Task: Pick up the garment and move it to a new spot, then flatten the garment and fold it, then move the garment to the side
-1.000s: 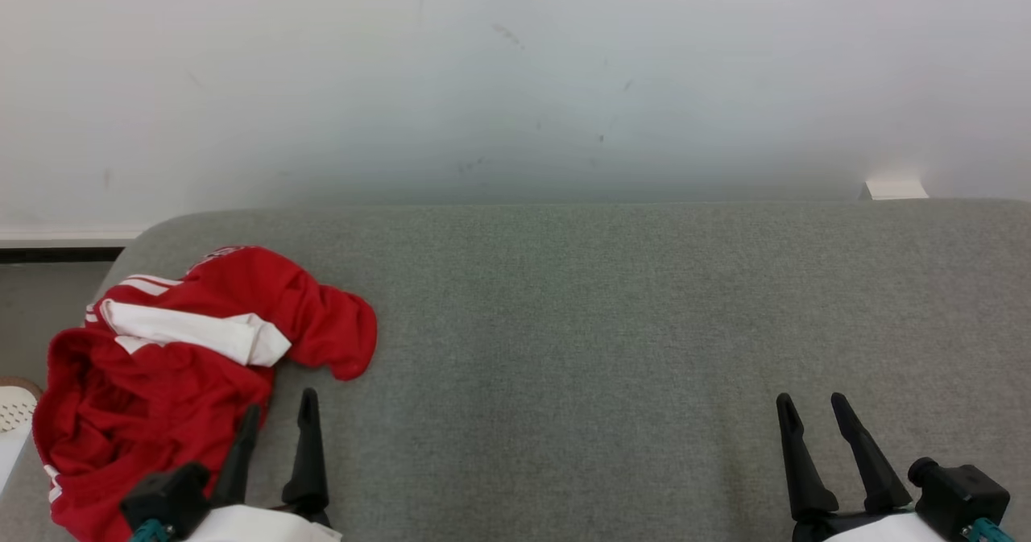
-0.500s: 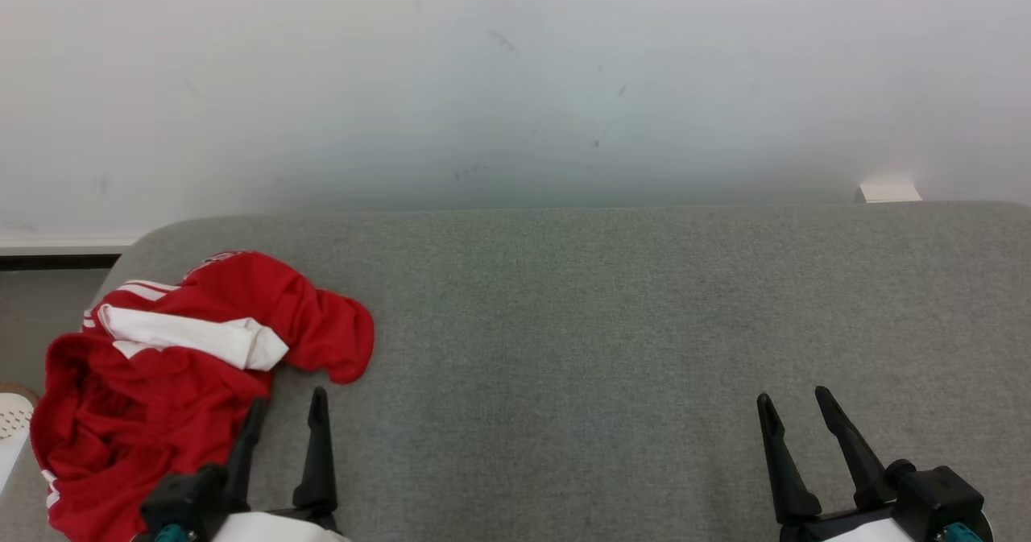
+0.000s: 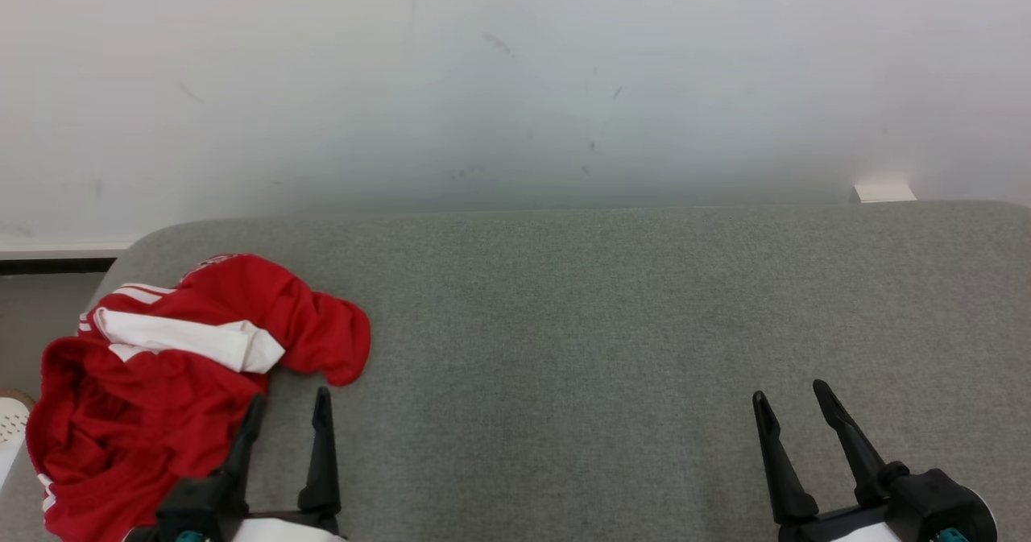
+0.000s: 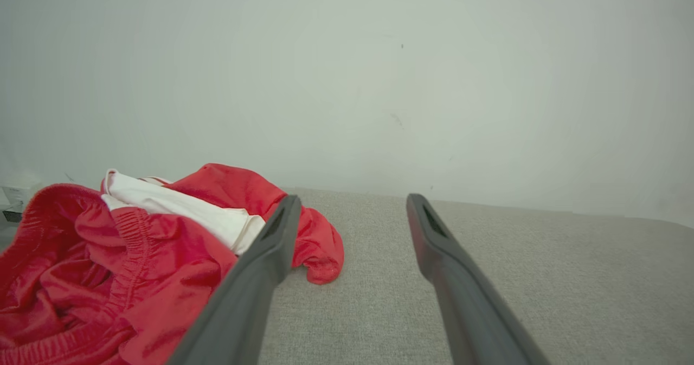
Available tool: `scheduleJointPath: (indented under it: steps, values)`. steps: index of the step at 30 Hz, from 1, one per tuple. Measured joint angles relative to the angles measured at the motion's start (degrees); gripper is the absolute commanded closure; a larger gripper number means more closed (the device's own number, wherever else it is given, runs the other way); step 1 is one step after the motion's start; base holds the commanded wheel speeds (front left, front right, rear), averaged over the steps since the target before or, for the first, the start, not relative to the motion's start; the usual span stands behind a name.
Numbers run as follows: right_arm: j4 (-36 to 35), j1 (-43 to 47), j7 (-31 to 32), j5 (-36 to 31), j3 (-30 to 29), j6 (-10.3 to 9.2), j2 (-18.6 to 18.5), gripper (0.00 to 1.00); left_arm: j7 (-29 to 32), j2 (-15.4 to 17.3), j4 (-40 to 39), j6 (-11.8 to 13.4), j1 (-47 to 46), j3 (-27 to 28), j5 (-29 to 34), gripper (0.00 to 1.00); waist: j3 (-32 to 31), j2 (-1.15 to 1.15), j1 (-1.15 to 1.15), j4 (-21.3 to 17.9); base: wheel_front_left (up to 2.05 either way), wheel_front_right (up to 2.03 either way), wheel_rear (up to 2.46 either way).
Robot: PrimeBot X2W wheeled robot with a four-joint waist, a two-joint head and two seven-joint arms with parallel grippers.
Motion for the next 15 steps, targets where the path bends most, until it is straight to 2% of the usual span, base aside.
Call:
scheduleJointPath:
  steps: [15]
  values:
    - [-0.9,0.1,-1.7,-4.3,0.6,0.00,0.0,0.00,-1.7,-0.1,-1.2,0.1,0.7,-0.3,6.2,0.00,0.0,0.00,0.00,-0.3,0.00,0.00,0.00]
